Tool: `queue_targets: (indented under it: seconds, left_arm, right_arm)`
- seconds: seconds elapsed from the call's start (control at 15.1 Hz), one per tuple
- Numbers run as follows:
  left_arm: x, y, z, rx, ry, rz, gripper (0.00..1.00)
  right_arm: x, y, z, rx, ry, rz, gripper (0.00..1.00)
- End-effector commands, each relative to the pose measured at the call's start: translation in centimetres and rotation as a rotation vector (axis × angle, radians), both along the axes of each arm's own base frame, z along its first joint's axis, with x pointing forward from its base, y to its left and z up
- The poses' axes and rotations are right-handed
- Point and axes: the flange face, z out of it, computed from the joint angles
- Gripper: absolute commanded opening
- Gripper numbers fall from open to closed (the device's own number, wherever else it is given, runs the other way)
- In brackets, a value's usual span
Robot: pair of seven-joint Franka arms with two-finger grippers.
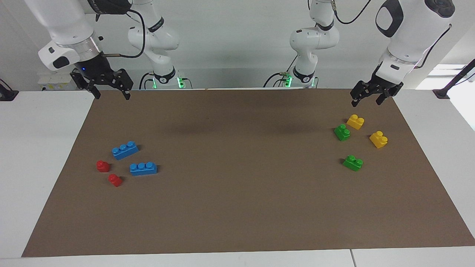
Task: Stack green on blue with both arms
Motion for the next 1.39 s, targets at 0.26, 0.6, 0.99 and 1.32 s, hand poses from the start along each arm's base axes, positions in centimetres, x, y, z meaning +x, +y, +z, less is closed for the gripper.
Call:
queue_targets:
  seconds: [0.26,0.6,0.99,1.32]
  left_arm:
    - [-1.1,0.3,0.1,-0.011,0.01,0.003,1.0]
    - [-1.7,0.9,-1.0,-0.009,0.017,0.15,1.0]
    - [-2.3,1.5,-5.0,-0.01,-0.029,0.463,1.0]
    - [-1.1,3.4,-10.8,-0.01,-0.016,0.573,1.0]
  right_arm:
    - [-0.4,-0.8,0.1,-0.006,-0.02,-0.013,1.0]
    - [-0.2,-1.3,0.5,-0.005,-0.047,-0.08,0.96]
    - [0.4,-1.5,-0.2,0.025,-0.059,-0.648,0.94]
    - [2.4,-5.5,-3.3,0.256,0.112,-1.087,0.9]
